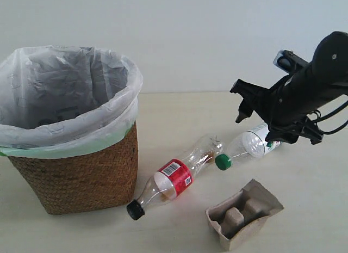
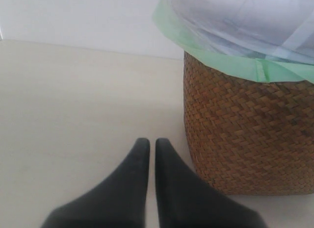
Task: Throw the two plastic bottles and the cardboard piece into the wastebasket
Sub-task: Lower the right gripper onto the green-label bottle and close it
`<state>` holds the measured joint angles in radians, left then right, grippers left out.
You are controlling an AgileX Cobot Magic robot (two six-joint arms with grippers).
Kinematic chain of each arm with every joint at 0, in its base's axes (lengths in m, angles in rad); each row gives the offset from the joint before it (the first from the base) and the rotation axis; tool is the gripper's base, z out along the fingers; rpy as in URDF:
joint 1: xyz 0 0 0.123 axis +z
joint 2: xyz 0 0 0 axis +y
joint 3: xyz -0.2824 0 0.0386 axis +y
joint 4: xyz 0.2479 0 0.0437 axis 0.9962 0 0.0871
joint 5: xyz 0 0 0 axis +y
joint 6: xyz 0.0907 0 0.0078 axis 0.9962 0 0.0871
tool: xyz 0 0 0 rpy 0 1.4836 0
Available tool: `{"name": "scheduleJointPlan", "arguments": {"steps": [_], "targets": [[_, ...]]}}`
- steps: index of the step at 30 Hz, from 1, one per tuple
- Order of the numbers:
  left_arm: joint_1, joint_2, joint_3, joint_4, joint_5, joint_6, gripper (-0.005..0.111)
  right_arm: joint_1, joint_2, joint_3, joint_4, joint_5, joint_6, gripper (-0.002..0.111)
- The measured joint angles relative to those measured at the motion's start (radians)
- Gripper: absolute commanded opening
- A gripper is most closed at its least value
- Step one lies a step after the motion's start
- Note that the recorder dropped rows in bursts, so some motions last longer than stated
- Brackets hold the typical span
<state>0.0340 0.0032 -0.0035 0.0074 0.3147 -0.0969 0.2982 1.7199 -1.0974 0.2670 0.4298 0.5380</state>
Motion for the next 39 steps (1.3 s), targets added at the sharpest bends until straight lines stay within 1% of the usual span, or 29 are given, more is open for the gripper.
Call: {"name": "scheduleJointPlan", "arguments": {"steps": [8,21,31,39], "targets": [[0.0,0.0,0.0,0.0,0.0,0.0,0.004,-0.049,0.038,-0.088,-0.064,0.121,0.057,0.061],[0.0,0.0,0.0,0.0,0.0,0.0,0.004,-0.05,0.117,-0.102,-0.085,0.061,0.1,0.061],[0.0,0.0,0.0,0.0,0.0,0.0,0.004,-0.05,0.215,-0.186,-0.093,0.115,0.128,0.061],[0.0,0.0,0.0,0.0,0.0,0.0,0.004,-0.05,0.283,-0.198,-0.113,0.11,0.159,0.061]]}}
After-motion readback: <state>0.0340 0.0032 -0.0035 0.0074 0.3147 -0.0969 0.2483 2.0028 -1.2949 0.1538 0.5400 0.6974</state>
